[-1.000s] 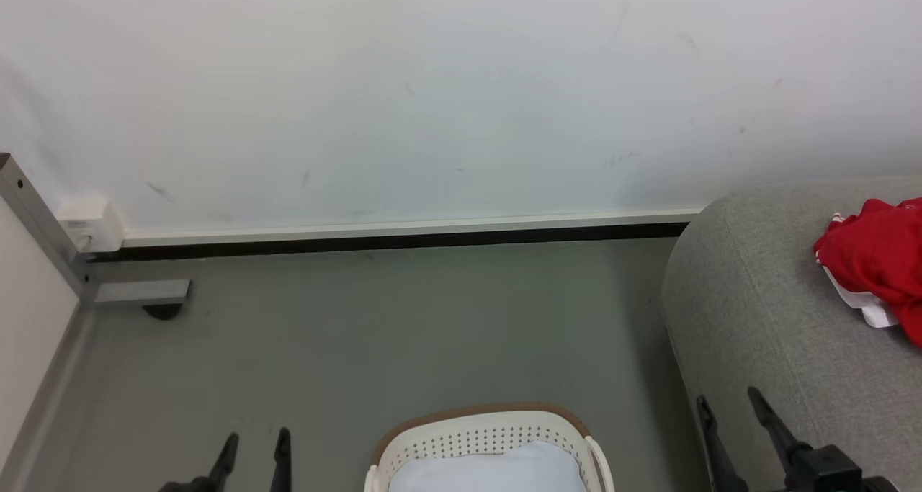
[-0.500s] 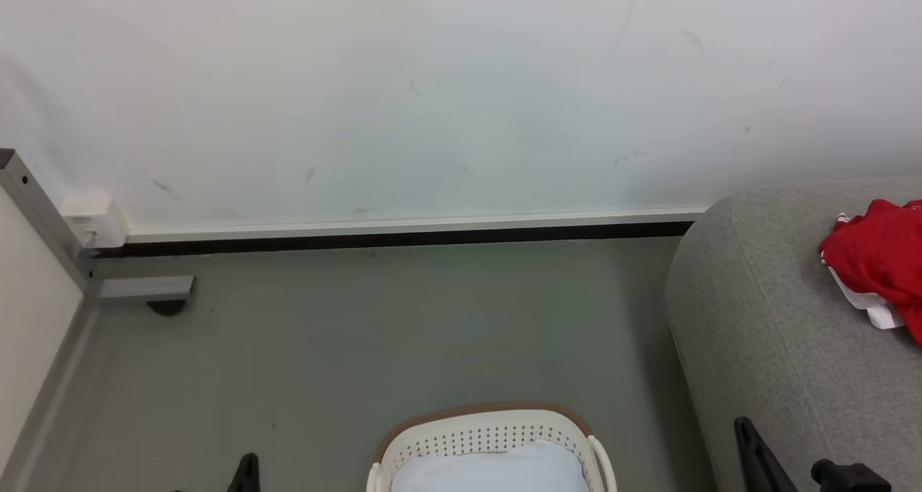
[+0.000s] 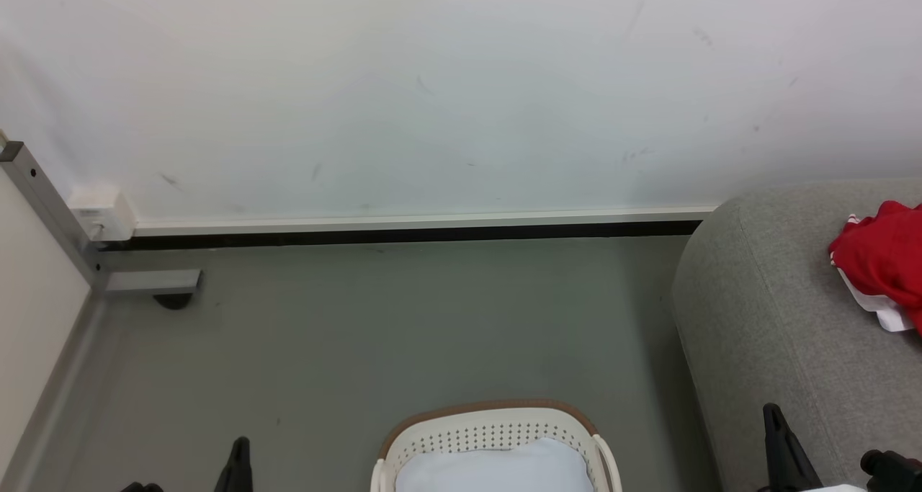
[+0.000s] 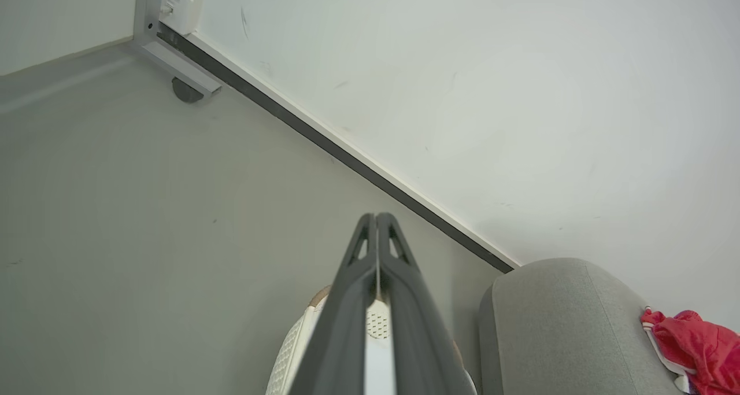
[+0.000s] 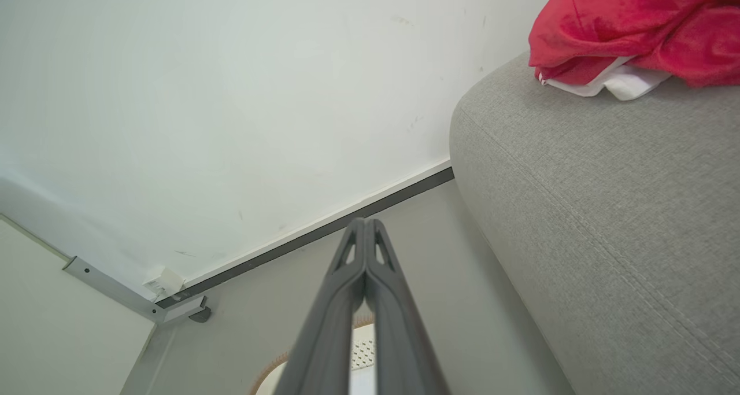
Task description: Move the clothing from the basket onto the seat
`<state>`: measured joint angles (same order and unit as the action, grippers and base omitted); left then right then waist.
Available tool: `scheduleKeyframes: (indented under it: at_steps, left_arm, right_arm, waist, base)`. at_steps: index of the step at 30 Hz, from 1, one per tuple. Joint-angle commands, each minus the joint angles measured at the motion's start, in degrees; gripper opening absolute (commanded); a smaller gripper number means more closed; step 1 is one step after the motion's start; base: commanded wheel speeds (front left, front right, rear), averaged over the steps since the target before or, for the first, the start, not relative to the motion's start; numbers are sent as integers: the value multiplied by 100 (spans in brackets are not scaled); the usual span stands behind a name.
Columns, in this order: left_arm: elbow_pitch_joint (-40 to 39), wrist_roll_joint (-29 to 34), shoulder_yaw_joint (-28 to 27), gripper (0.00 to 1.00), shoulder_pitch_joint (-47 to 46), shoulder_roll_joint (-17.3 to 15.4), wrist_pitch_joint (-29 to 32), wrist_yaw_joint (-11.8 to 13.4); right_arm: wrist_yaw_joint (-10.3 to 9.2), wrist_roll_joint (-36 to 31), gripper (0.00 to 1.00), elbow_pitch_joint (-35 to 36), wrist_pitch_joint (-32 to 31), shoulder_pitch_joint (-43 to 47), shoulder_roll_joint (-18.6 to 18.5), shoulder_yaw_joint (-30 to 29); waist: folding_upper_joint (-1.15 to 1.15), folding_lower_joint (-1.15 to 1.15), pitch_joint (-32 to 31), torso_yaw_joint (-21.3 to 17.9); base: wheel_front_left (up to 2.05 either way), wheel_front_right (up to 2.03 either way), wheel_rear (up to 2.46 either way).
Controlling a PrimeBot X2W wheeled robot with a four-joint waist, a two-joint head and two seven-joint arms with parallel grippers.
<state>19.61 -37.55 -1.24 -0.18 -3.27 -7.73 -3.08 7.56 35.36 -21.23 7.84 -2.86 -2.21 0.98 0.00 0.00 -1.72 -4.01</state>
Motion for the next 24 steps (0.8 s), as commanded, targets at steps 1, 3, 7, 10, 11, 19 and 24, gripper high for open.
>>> scheduleKeyframes:
  at_steps: [1, 3, 7, 10, 11, 19, 24]
  left_arm:
    - [-112, -283, -43, 0, -160, -25, 64, -49]
    - [-128, -441, -59, 0, -176, -23, 108, -58]
    - [-156, -762, -90, 0, -203, -20, 190, -87]
    - [-175, -1003, -114, 0, -228, -18, 252, -105]
    - [-182, -1071, -121, 0, -234, -17, 271, -110]
    - [-236, -1659, -173, 0, -286, -12, 427, -157]
    - [-267, -1998, -206, 0, -321, -8, 516, -181]
  right_arm:
    - [-3, 275, 0, 127, -67, -162, -49, -60]
    - [-4, 446, 0, 146, -111, -167, -50, -82]
    - [-4, 781, 0, 185, -194, -182, -53, -124]
    - [-4, 1025, 0, 215, -256, -193, -55, -156]
    - [-4, 1103, 0, 224, -276, -197, -56, -167]
    - [-5, 1707, 0, 293, -432, -229, -61, -247]
    - [-6, 2061, 0, 332, -521, -243, -64, -291]
  waist:
    - [0, 0, 4, 8]
    - [0, 0, 8, 16]
    - [0, 0, 15, 33]
    - [0, 0, 21, 45]
    - [0, 0, 23, 50]
    - [0, 0, 39, 83]
    - [0, 0, 49, 103]
  base:
    - [0, 0, 0]
    - [0, 0, 0]
    - [0, 0, 0]
    - [0, 0, 0]
    - [0, 0, 0]
    - [0, 0, 0]
    - [0, 0, 0]
